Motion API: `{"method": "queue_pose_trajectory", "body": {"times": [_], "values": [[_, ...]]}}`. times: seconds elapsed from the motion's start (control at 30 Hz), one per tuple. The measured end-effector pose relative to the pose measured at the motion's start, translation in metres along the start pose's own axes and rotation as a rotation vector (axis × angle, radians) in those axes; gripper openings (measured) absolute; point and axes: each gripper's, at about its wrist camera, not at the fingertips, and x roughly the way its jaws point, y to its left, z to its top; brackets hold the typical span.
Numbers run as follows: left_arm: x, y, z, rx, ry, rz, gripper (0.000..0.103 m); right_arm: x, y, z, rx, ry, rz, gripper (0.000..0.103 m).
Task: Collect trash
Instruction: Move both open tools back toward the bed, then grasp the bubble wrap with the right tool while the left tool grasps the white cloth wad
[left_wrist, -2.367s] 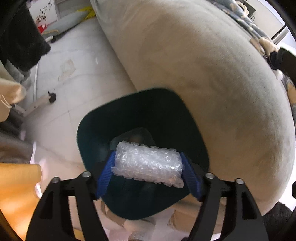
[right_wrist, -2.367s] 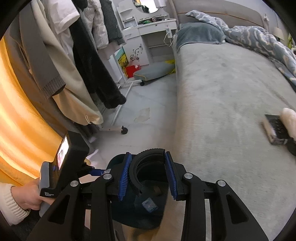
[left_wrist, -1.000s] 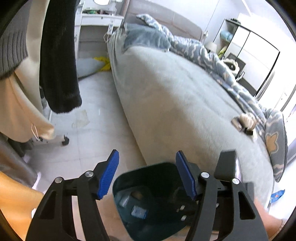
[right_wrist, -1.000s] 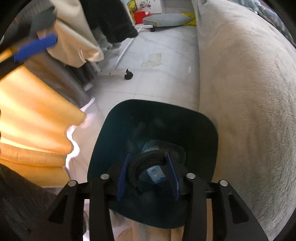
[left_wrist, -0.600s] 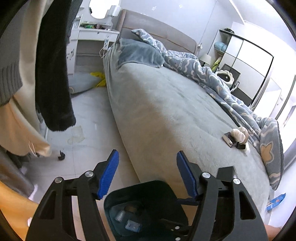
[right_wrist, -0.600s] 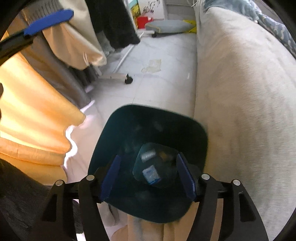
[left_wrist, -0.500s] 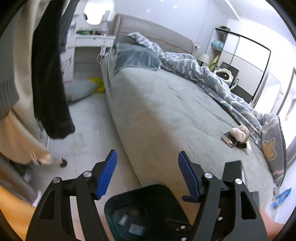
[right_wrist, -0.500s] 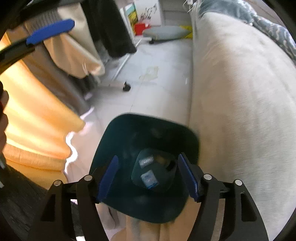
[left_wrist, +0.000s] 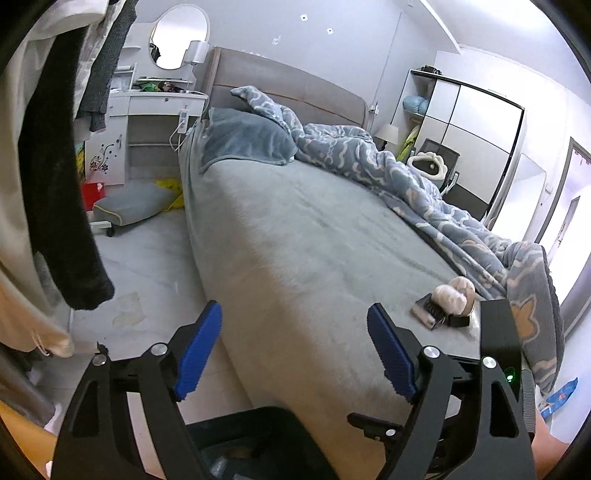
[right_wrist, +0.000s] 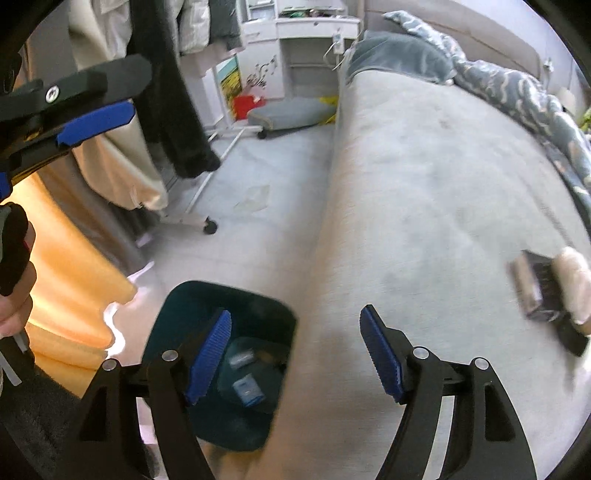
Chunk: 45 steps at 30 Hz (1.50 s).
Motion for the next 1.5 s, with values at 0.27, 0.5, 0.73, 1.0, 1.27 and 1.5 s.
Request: {"method": "queue_pose_trajectory", "body": {"times": [0.27,0.5,0.73,1.0,1.27,1.5], "values": [[0.026,-0.036,0.007,0.007,0.008,-0.04,0.088,-0.028,-0.042,0.001,0.01,-0.113,-0.099,0.076],[0.05,-0.069,0.012,0.024,0.015,-0.069,0.09,-0.047,-0.086,-0.003,0.041,-0.157,-0.152,0.076],[0.077,-0.101,0.015,0.039,0.027,-0.103,0.09,-0.063,-0.128,-0.012,0.091,-0.183,-0.202,0.076],[0.108,-0.133,0.014,0.059,0.057,-0.142,0.091,-0.08,-0.168,-0.038,0.114,-0.175,-0.246,0.076],[0.132,-0.163,0.007,0.075,0.069,-0.19,0.091,-0.079,-0.213,-0.058,0.231,-0.142,-0.21,0.076],[0.139,-0.183,0.003,0.109,0.057,-0.234,0.091,-0.081,-0.24,-0.07,0.353,-0.15,-0.157,0.071]]}}
